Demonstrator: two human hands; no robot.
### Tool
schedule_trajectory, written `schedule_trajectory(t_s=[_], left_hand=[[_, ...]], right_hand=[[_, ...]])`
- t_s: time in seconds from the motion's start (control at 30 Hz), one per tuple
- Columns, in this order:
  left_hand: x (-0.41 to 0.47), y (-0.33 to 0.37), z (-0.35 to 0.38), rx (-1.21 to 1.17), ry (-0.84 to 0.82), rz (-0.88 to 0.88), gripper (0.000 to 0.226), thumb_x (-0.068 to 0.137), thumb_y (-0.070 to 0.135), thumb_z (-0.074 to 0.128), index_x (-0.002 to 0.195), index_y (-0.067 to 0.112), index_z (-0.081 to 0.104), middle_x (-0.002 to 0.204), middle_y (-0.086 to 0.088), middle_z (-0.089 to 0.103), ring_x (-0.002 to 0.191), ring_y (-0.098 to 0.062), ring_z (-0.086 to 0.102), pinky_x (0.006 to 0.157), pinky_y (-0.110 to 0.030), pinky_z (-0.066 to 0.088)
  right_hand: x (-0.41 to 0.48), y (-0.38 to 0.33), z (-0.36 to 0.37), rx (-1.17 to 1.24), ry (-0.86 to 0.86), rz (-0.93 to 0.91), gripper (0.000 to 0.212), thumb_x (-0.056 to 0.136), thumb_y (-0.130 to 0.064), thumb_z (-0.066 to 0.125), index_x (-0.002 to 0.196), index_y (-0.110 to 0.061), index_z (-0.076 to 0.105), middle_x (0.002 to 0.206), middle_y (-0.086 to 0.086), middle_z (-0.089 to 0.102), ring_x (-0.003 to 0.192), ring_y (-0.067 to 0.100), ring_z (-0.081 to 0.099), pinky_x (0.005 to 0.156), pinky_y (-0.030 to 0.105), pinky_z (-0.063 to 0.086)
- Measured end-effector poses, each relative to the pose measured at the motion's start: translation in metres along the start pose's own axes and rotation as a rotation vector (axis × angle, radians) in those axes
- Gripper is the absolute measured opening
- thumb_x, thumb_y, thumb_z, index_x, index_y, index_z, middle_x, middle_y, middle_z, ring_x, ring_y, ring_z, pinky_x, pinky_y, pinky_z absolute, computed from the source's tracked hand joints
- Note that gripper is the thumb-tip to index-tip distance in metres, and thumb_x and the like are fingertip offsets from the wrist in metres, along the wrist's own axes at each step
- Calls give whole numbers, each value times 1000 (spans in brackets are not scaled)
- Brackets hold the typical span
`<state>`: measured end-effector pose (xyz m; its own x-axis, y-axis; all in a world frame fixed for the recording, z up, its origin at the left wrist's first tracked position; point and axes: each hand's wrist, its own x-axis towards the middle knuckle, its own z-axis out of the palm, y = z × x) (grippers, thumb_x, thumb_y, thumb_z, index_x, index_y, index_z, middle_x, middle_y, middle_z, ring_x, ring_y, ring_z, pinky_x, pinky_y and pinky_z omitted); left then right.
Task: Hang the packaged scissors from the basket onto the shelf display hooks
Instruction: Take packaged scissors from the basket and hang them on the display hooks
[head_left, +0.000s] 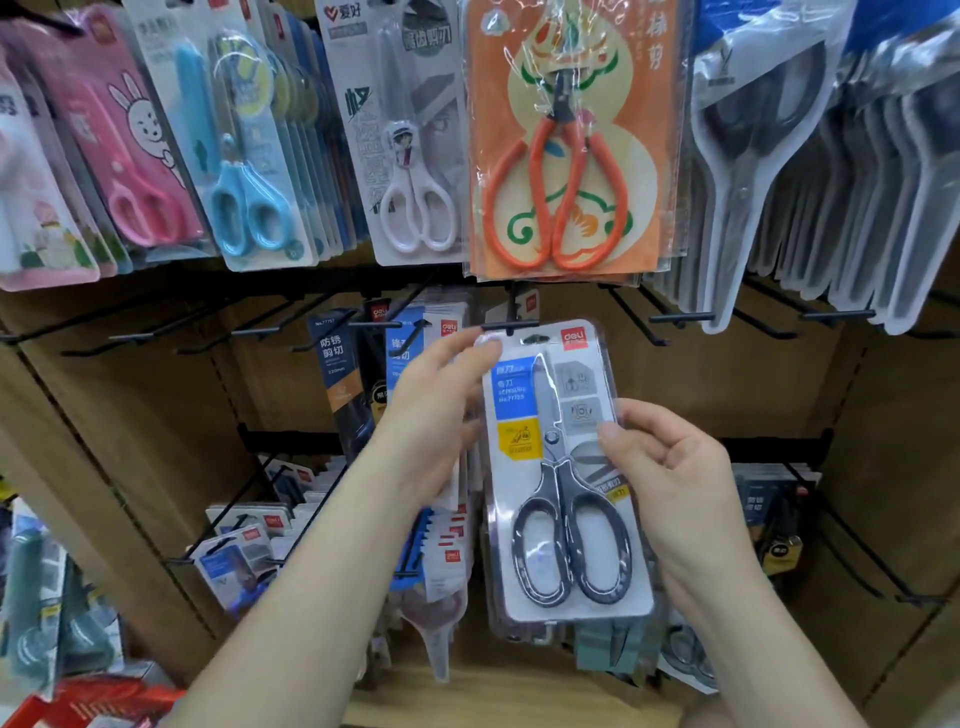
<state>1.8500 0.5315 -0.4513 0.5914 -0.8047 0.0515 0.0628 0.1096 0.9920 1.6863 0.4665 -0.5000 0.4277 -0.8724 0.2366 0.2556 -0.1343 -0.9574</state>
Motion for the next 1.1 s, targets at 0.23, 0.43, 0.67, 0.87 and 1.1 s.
schedule_trajectory(t_s=[0.23,0.43,0.67,0.87,1.1], left_hand=[[36,9,-4,56,26,-12,10,90,10,68,96,3,69,75,-6,75,63,-16,70,66,-31,58],[36,12,3,-34,12,-48,7,89,3,66,93,7,68,81,-12,74,64,-20,71,66,-34,61],[34,10,8,-38,32,-81,14,83,9,75,93,7,66,82,-13,76,63,-21,72,64,-35,62],[33,5,3,-89,11,-29,19,81,5,76,98,4,67,83,-15,76,68,-24,73,70,-39,63],[25,-9,-3,-101,-41,-52,35,93,15,64,126,8,58,109,-17,74,84,-25,73,77,-41,61]], right_hand=[[13,-5,3,3,-73,16,15,97,-10,58,104,-16,69,90,7,78,85,26,75,85,48,59],[9,2,11,43,-108,82,15,99,-14,55,108,-15,66,89,8,78,83,26,75,78,44,59],[5,7,10,69,-121,103,13,99,-15,55,108,-16,65,87,9,78,80,26,75,76,45,61],[5,17,12,123,-127,164,17,98,-18,57,113,-18,63,93,12,78,87,32,75,84,54,58],[11,29,15,174,-73,175,17,98,-16,57,113,-17,64,92,10,78,84,29,75,73,43,60]])
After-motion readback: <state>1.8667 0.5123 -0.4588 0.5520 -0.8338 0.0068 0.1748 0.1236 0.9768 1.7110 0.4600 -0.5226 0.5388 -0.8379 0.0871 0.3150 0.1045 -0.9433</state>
